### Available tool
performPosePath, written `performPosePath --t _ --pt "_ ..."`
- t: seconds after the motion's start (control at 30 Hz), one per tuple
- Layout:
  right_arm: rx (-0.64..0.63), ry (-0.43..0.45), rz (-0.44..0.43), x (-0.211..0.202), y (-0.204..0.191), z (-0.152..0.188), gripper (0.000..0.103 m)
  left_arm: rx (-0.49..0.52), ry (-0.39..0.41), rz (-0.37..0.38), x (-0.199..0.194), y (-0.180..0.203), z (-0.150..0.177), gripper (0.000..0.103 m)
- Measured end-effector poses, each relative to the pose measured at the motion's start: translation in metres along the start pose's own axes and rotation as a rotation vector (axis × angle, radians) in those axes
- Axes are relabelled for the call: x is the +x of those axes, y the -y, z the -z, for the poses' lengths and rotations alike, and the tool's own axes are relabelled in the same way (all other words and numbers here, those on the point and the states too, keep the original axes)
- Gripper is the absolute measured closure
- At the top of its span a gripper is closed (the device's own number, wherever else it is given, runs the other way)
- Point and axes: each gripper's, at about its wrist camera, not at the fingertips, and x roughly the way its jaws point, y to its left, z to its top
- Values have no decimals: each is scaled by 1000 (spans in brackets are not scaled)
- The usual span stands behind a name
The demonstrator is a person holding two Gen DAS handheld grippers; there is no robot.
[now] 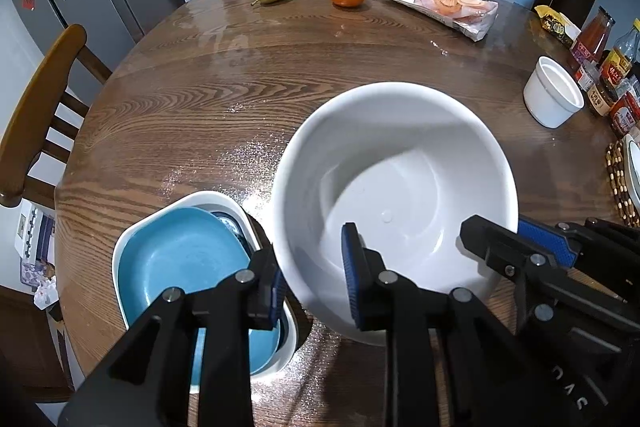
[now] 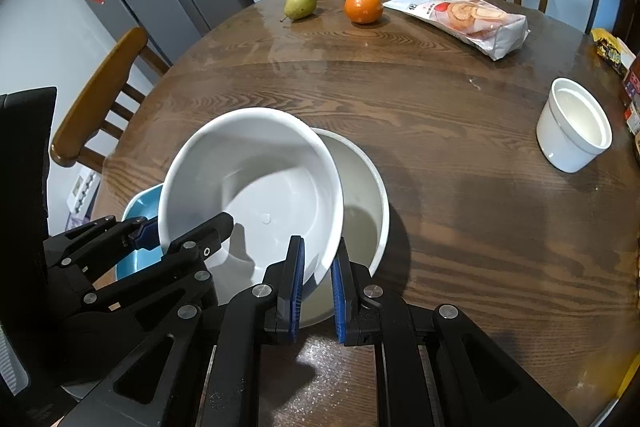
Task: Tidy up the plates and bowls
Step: 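Carry the medium white bowl over the large bowl and lower it inside, then open the right gripper and release the nested bowl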
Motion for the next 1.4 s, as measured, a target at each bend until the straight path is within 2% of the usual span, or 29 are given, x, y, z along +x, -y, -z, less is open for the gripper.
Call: performPosePath --t 0.83,1.07,1.2,1.4 --pt "27 2 1 0 2 3 91 17 -9 -4 6 4 -3 78" --pt "37 0 3 2 3 3 91 16 -1 1 5 5 -4 68" --pt "38 9 8 0 4 2 90 7 11 -2 2 4 -8 56" --pt "49 27 9 -5 9 1 90 -14 25 1 -4 -3 -10 51"
